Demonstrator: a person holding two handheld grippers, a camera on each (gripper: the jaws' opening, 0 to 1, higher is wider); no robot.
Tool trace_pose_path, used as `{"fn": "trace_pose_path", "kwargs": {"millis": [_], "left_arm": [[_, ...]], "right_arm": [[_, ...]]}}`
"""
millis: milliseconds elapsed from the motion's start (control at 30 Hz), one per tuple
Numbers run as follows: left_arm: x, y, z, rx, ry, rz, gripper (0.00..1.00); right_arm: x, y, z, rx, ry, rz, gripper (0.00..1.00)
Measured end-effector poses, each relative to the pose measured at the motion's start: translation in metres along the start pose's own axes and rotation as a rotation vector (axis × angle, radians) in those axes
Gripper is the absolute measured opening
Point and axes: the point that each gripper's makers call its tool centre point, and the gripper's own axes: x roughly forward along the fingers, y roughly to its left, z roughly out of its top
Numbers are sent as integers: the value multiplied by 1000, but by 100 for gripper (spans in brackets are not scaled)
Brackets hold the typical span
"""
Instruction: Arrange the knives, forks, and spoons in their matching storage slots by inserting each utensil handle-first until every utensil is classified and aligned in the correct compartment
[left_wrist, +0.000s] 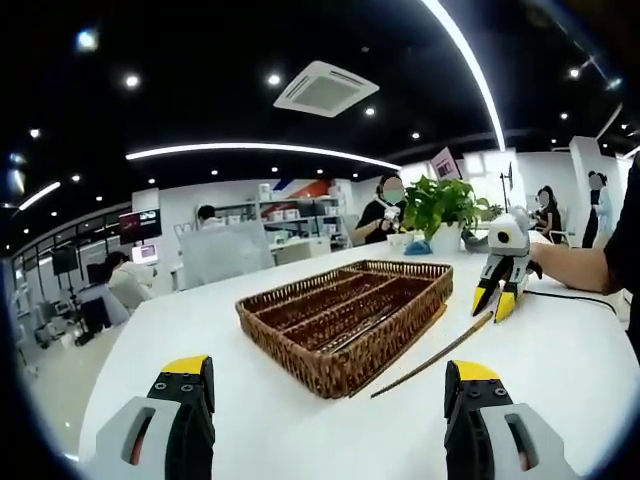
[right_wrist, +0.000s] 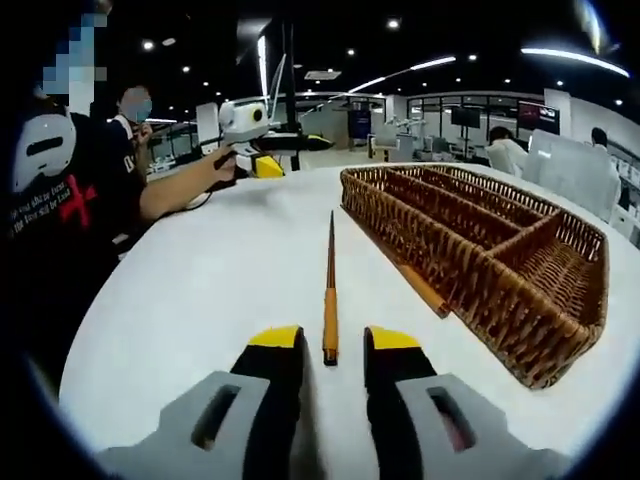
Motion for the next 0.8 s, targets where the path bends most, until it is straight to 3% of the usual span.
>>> {"fn": "trace_pose_path", "kwargs": {"millis": [167,333,400,467,600,800], "left_arm": [[0,1,0,-2,-1,1,100],[0,1,0,-6,-3,2,100],[-1,1,1,-5,-6,2,100],[-1,0,2,-5,-9,2,100],[-1,0,3,-4,-13,2,100],[-2,1,2,-14,-6,8,100]], "right_arm": [[11,0,3,-71,-17,-19,24],[10,1,4,-78,-26,-9,8],[11,-1,4,-157,-42,-32,5],[11,2,2,-123,-37,-24,5],[12,4,3,-151,-39,-22,4],[8,3,6,-114,-37,-21,4]]}}
